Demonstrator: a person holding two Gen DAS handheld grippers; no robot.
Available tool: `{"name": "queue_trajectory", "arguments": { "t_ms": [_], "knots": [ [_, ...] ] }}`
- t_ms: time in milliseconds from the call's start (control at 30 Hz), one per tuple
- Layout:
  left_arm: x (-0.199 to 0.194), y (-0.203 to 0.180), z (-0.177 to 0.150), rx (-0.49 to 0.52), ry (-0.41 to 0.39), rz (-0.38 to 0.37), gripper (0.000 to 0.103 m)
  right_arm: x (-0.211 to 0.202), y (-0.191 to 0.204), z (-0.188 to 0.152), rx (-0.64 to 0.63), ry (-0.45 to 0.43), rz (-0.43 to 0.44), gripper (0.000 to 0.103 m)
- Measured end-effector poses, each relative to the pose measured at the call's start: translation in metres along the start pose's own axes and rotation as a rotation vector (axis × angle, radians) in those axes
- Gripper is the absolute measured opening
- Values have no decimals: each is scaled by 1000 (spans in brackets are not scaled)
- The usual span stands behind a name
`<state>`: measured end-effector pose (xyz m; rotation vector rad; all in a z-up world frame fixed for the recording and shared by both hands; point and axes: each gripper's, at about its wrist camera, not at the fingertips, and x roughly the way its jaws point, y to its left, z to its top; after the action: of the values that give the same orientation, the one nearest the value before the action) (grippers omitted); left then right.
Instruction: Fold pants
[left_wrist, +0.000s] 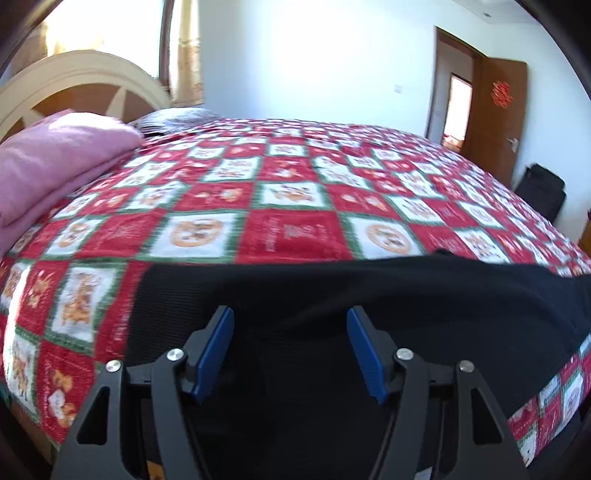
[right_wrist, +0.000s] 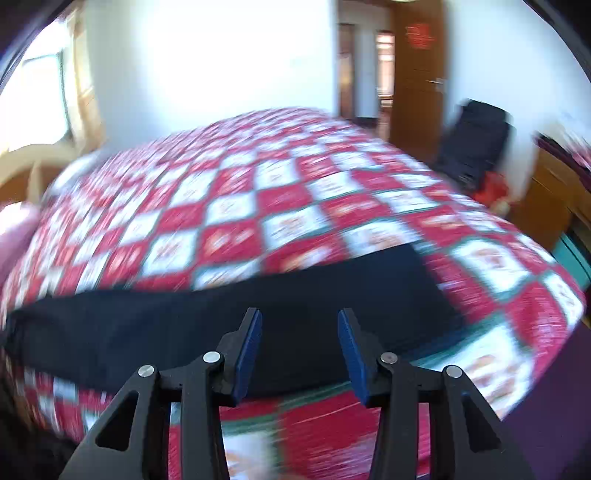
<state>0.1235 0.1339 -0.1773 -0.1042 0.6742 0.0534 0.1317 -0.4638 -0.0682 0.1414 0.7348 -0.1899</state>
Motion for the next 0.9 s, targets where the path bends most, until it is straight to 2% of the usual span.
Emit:
{"name": "queue_trajectory", "arguments": {
  "t_ms": [67,167,233,400,600,733,767,800,833,900],
  "knots": [
    [0,10,0,-33,-3,0,69,8,-33,12,77,14,-29,45],
    [2,16,-1,-45,-4,12,69,27,-60,15,116,96,-66,45],
    [2,14,-3,-37,-8,18,69,42,-72,11,152,161,-22,45],
    [3,9,-7,-7,-15,34,75,45,-81,7,189,142,32,45],
    [2,11,-6,-26,-17,20,75,42,-95,4,251,156,120,44],
    [3,7,-8,-13,-19,31,78,41,-85,-1,192,143,84,34],
    [3,7,-8,-11,-18,33,79,41,-85,-1,197,139,89,30],
    [2,7,-8,-10,-18,33,80,41,-86,-1,209,137,111,19],
    [2,6,-8,-11,-17,32,80,40,-88,-1,238,129,154,17],
    [2,7,-8,-13,-16,29,81,37,-86,-1,248,107,162,16]
  ]
}}
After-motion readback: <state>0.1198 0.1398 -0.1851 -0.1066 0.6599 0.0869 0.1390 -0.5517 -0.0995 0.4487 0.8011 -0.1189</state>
